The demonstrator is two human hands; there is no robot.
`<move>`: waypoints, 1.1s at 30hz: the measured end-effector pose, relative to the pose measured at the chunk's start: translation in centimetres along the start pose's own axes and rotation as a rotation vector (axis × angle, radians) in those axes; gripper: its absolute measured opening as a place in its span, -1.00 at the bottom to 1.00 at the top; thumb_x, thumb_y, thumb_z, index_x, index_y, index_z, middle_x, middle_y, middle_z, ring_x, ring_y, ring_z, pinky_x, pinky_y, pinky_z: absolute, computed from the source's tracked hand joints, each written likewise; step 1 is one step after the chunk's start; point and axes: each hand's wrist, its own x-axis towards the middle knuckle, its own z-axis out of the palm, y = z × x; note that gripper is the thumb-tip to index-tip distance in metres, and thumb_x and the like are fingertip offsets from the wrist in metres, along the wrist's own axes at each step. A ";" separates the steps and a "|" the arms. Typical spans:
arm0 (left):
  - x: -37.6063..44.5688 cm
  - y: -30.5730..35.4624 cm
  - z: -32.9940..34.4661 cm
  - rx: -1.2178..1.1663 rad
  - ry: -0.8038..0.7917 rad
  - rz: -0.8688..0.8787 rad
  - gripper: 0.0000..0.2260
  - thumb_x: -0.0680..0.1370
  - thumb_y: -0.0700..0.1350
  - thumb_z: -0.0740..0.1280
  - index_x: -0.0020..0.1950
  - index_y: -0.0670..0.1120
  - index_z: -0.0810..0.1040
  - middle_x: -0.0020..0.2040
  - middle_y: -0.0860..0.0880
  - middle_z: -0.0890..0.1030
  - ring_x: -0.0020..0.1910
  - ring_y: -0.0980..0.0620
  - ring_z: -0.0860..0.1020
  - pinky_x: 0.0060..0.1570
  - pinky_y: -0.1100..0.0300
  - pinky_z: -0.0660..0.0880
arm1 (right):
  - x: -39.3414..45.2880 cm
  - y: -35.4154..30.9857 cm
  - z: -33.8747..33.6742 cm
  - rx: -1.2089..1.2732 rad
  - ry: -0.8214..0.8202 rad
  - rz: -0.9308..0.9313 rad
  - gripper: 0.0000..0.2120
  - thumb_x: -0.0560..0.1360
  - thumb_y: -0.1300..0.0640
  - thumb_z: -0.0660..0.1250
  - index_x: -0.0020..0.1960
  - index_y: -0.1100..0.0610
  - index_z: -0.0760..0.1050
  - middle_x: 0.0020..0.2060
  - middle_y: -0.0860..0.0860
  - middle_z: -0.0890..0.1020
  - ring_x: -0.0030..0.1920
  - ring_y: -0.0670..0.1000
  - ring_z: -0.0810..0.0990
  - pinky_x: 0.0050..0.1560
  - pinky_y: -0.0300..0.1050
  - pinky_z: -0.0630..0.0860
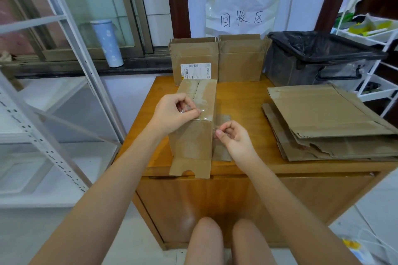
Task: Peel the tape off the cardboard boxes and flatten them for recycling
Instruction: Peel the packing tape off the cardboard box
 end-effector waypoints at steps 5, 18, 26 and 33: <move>0.0 0.0 0.0 -0.012 -0.007 0.015 -0.86 0.43 -0.13 0.49 -0.26 0.00 0.56 -0.26 0.03 0.58 -0.26 0.15 0.50 -0.23 0.29 0.46 | -0.5 -1.2 -1.0 0.066 -0.050 0.040 -0.84 0.54 0.41 0.23 -0.15 0.20 0.40 -0.25 0.10 0.61 -0.19 -0.01 0.64 -0.03 -0.16 0.61; 0.0 0.3 0.4 0.020 0.011 -0.006 -0.85 0.43 -0.10 0.49 -0.25 0.05 0.55 -0.23 0.04 0.58 -0.17 0.07 0.52 -0.17 0.20 0.48 | -1.5 -7.4 -2.5 -0.109 -0.060 -0.050 -0.91 0.53 0.36 0.26 -0.07 0.21 0.46 -0.28 0.03 0.60 -0.32 -0.18 0.60 -0.20 -0.34 0.55; 0.0 0.6 0.7 -0.015 0.053 0.008 -0.75 0.39 -0.17 0.50 -0.35 0.10 0.52 -0.34 0.12 0.54 -0.29 0.11 0.48 -0.21 0.08 0.48 | -0.1 -11.0 -0.5 -0.283 -0.023 -0.259 -0.85 0.52 0.32 0.29 -0.12 0.08 0.45 -0.23 -0.01 0.56 -0.25 -0.13 0.53 -0.17 -0.34 0.51; 0.1 1.0 1.2 -0.196 0.054 -0.056 -0.90 0.55 -0.16 0.32 -0.16 -0.07 0.55 -0.27 0.03 0.55 -0.27 0.12 0.50 -0.20 0.16 0.46 | 1.8 -10.5 1.6 -0.404 0.009 -0.393 -0.89 0.50 0.22 0.35 -0.08 0.02 0.53 -0.18 -0.20 0.55 -0.08 -0.15 0.51 -0.08 -0.44 0.40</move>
